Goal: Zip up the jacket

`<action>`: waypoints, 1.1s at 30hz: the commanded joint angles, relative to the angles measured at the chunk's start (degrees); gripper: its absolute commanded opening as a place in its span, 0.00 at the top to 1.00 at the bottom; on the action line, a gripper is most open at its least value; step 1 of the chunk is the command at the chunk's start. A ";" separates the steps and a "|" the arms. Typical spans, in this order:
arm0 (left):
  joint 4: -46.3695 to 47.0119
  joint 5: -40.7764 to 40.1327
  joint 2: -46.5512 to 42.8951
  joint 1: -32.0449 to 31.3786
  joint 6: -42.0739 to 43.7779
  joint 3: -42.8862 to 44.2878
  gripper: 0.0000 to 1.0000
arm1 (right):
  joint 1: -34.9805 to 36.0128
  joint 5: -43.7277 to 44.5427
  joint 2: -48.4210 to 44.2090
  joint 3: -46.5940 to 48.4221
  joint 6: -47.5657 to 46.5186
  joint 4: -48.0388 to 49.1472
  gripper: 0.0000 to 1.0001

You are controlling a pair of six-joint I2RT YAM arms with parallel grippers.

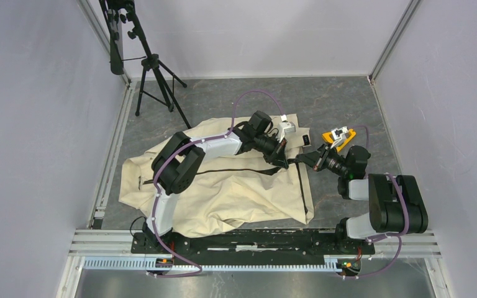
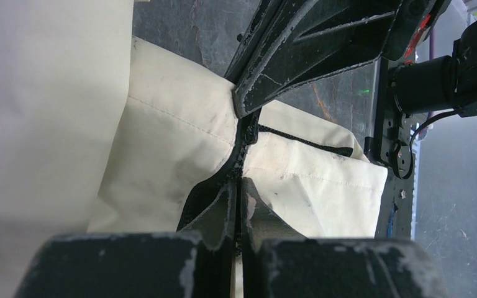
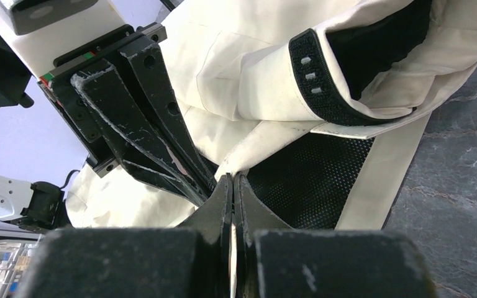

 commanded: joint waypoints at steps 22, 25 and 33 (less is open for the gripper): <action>-5.48 1.83 1.84 -0.39 0.36 9.96 0.98 | 5.67 -1.47 0.55 2.97 -1.76 0.01 1.00; -7.39 1.83 3.21 -1.03 0.47 13.85 0.98 | 6.31 -1.63 1.48 3.11 -0.54 1.32 1.00; -7.33 -1.80 1.83 -1.16 0.10 10.53 0.94 | 4.99 -2.13 1.61 1.89 3.24 5.31 1.00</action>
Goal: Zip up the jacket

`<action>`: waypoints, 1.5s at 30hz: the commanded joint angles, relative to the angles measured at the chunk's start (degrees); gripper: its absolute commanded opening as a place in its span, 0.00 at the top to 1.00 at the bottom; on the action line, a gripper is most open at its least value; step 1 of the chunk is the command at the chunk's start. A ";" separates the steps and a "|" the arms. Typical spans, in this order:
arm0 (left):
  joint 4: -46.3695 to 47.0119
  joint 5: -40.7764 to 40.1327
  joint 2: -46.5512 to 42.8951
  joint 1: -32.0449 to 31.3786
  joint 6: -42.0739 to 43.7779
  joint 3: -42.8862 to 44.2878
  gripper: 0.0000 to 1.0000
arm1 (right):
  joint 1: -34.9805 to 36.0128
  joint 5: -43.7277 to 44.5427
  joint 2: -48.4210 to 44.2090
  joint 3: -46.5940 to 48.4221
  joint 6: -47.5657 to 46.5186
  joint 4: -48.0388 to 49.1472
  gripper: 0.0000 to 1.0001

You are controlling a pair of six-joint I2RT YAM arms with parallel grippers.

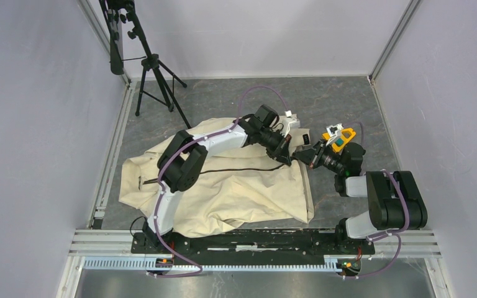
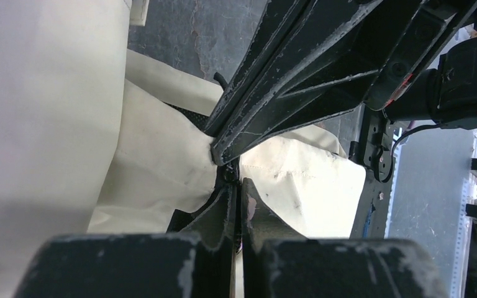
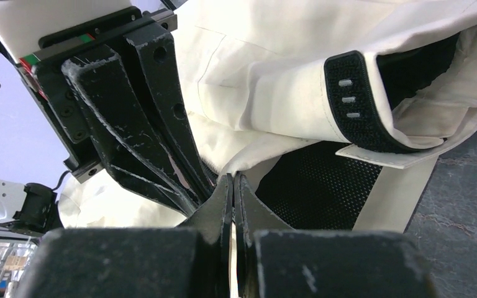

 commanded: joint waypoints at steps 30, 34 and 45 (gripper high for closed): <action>9.65 -1.70 -4.51 1.22 -1.51 -7.70 0.90 | -1.03 -7.01 2.32 -0.92 7.66 9.81 1.00; 9.33 -1.83 -5.46 0.72 -0.27 -6.40 0.98 | -0.81 -6.17 2.79 -0.53 6.58 7.07 1.00; 7.83 -8.99 -5.76 -1.09 0.95 -3.57 0.98 | 2.33 -5.78 2.38 1.78 4.51 0.91 1.00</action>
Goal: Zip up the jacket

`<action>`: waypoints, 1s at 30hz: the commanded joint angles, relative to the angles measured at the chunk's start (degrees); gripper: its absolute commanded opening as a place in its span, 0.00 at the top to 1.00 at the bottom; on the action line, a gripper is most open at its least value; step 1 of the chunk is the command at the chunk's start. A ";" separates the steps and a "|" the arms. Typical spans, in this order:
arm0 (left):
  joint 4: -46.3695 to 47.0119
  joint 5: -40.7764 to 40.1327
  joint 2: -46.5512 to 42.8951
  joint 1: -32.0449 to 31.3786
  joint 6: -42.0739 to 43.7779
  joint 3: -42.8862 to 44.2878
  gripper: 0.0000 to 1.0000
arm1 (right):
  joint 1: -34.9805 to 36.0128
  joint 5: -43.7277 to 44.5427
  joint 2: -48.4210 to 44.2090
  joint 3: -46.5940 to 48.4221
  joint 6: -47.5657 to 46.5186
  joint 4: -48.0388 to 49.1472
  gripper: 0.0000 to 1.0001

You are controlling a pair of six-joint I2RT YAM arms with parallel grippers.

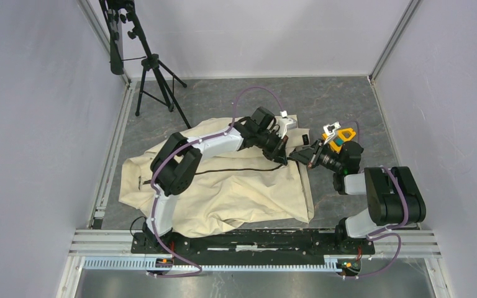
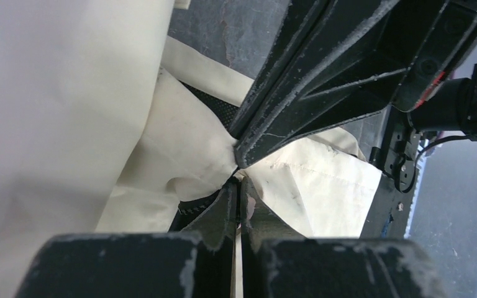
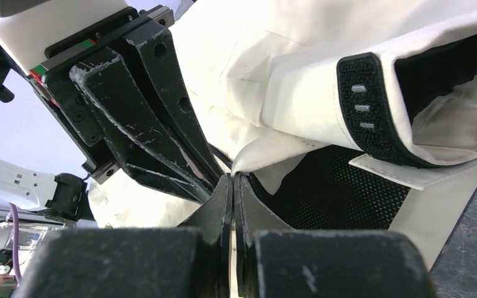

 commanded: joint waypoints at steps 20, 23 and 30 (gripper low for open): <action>1.53 -6.76 -4.84 -0.14 -12.23 -2.98 0.59 | -0.29 -3.71 0.63 -0.78 5.55 5.33 1.00; 1.56 -7.33 -3.29 -0.23 -12.88 -2.12 0.66 | -0.29 -3.97 1.02 -0.88 7.05 6.56 1.00; -6.99 -9.62 -0.51 -0.30 -8.94 6.53 0.97 | -0.30 -4.25 1.62 -1.33 9.39 9.33 1.00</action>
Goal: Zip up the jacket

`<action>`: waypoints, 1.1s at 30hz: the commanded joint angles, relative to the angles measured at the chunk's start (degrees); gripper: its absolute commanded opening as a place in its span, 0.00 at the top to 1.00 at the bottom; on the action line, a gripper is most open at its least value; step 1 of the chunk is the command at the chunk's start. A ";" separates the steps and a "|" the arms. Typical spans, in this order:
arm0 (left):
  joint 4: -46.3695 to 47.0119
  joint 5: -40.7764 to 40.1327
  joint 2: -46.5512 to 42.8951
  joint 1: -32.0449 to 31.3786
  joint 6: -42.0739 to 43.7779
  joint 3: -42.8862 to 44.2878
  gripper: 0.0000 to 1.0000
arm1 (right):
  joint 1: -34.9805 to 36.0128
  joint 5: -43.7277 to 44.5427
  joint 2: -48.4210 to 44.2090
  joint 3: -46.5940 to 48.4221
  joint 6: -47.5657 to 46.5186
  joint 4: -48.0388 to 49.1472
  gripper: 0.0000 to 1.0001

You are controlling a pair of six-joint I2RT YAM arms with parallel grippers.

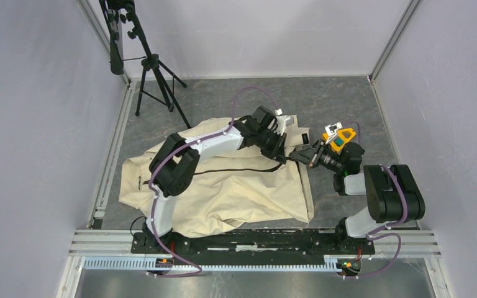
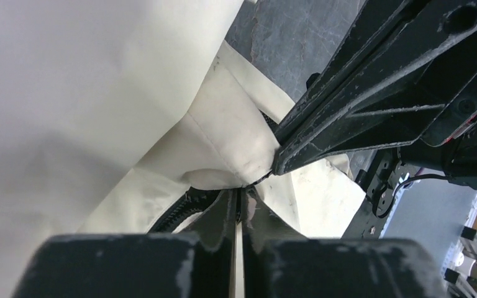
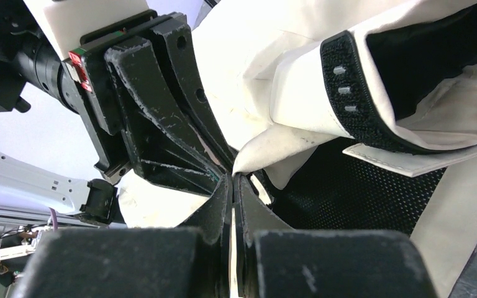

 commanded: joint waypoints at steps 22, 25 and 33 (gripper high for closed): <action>-8.04 -13.04 -10.97 -2.03 4.70 2.88 0.44 | 1.27 5.34 -5.64 -3.43 11.06 -2.83 1.00; -3.63 -15.73 -16.58 -2.03 0.25 -3.49 0.34 | 1.29 9.69 -9.90 -0.12 4.23 -21.44 1.00; 24.09 -20.48 -26.31 -7.14 -13.19 -22.97 0.42 | 1.36 15.71 -16.06 6.39 -1.78 -40.62 1.00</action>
